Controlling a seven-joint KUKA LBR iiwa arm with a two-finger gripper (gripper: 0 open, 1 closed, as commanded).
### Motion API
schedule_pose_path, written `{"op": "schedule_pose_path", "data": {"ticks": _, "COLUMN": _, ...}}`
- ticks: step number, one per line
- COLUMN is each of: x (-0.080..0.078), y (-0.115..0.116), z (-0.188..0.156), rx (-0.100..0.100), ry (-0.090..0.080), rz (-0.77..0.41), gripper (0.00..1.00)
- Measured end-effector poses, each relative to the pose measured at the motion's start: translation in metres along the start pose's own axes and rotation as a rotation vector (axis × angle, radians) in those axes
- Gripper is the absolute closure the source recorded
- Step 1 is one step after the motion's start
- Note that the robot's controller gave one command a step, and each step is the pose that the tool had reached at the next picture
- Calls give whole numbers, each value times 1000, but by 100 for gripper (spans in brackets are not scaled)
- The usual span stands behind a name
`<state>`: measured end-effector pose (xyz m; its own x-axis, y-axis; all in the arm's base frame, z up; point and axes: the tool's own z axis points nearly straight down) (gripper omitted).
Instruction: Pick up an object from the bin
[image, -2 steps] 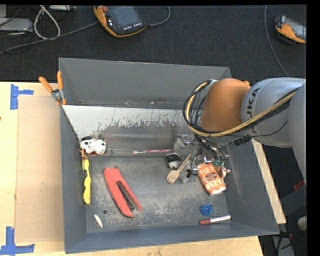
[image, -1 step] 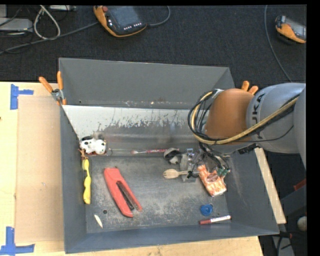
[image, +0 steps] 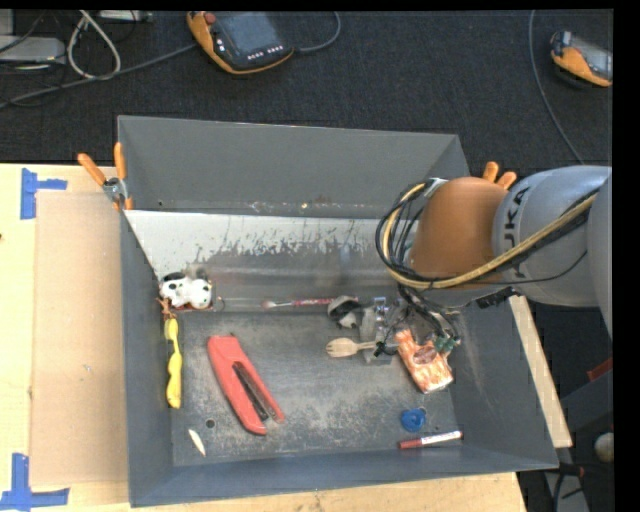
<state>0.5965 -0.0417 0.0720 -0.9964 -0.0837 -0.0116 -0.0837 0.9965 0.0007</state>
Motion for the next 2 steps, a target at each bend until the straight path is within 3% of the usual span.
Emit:
{"op": "schedule_pose_path", "data": {"ticks": 1, "x": 22, "y": 25, "z": -37, "rx": -1, "ry": 6, "rz": -80, "gripper": 100}}
{"op": "schedule_pose_path", "data": {"ticks": 2, "x": 31, "y": 79, "z": -79, "rx": -1, "ry": 4, "rz": -108, "gripper": 100}}
